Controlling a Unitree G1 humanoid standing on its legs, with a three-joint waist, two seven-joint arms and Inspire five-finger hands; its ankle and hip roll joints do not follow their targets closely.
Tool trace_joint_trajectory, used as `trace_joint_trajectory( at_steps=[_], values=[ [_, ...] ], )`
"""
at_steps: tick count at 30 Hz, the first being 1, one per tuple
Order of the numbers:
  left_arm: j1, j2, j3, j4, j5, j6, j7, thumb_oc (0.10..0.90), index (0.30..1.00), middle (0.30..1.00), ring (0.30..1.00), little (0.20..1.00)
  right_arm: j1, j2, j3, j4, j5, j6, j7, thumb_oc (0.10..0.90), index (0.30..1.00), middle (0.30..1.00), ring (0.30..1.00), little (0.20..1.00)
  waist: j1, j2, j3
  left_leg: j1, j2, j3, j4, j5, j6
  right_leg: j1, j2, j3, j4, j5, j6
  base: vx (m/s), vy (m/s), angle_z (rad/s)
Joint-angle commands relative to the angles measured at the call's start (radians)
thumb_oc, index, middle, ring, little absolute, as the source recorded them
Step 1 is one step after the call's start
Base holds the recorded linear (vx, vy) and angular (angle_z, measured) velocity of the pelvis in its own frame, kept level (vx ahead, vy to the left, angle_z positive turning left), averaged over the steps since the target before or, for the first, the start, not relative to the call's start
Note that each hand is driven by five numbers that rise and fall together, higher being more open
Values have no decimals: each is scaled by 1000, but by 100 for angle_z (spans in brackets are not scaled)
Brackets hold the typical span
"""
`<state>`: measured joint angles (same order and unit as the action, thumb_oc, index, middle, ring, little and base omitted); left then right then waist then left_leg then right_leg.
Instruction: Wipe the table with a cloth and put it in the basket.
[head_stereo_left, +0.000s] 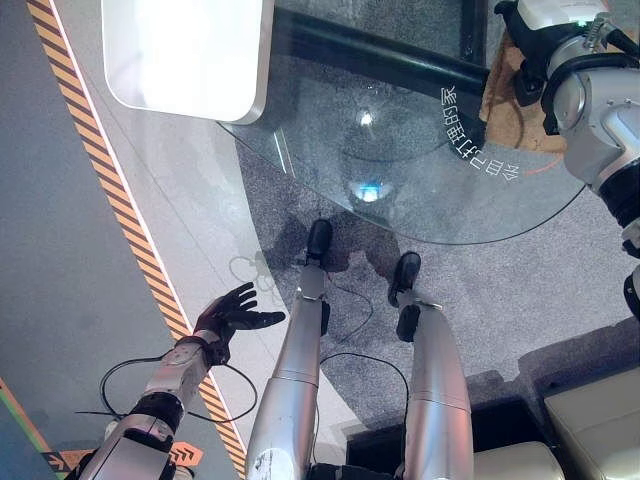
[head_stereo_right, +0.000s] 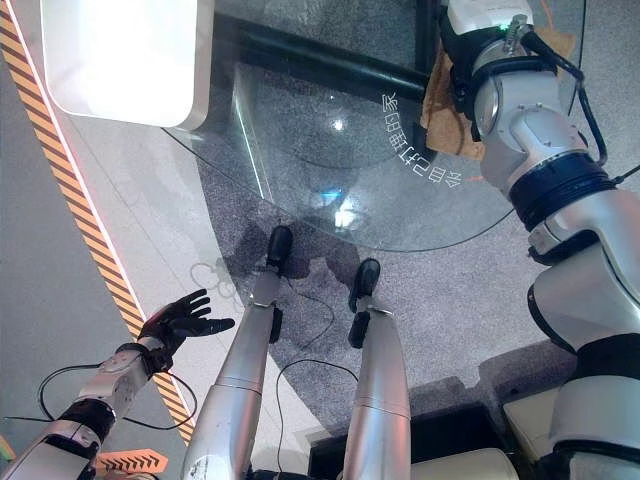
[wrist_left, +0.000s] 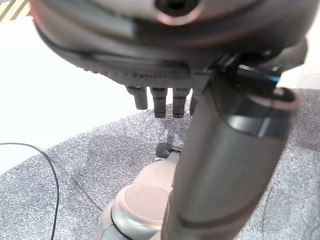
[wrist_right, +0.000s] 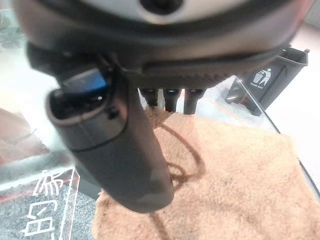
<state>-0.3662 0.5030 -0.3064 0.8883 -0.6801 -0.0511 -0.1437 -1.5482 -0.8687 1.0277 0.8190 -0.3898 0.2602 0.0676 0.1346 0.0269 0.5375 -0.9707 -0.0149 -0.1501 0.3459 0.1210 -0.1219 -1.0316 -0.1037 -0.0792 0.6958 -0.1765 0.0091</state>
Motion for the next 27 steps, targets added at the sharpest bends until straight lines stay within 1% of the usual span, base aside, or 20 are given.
trace_joint_trajectory(
  at_steps=[1, 9, 11, 19, 27],
  values=[
    [72, 44, 0, 14, 37, 4, -8, 800, 900, 900, 900, 900, -62, -99, 31, 2, 4, -2, 24, 800, 900, 900, 900, 900, -3, 30, -18, 3, -63, 102, 149, -154, 95, 57, 47, -93, -157, 100, -15, 0, 0, 0],
    [79, 43, -1, 4, 40, 8, -6, 800, 900, 900, 900, 900, -49, -106, 24, 1, -11, -10, 77, 800, 900, 900, 900, 900, -2, 32, -18, -5, -64, 102, 151, -152, 96, 48, 44, -93, -154, 103, -15, 0, 0, 0],
    [83, 43, 0, 3, 41, 8, -7, 800, 900, 900, 900, 900, -51, -108, 29, -7, -12, -2, 94, 800, 900, 900, 900, 900, -3, 32, -18, -3, -63, 101, 148, -151, 97, 48, 45, -93, -155, 103, -15, 0, 0, 0],
    [87, 51, 6, 6, 43, 7, -20, 800, 900, 900, 900, 900, -43, -116, 31, 4, -22, -18, 122, 800, 900, 900, 900, 900, -1, 30, -18, -6, -62, 102, 147, -148, 97, 47, 44, -95, -157, 106, -16, 0, 0, 0],
    [95, 54, 11, -1, 52, 8, -17, 800, 900, 900, 900, 900, -44, -131, 34, 5, -37, -10, 130, 800, 900, 900, 900, 900, -3, 23, -18, -3, -60, 99, 141, -145, 98, 48, 48, -94, -162, 112, -15, 0, 0, 0]
  ],
)
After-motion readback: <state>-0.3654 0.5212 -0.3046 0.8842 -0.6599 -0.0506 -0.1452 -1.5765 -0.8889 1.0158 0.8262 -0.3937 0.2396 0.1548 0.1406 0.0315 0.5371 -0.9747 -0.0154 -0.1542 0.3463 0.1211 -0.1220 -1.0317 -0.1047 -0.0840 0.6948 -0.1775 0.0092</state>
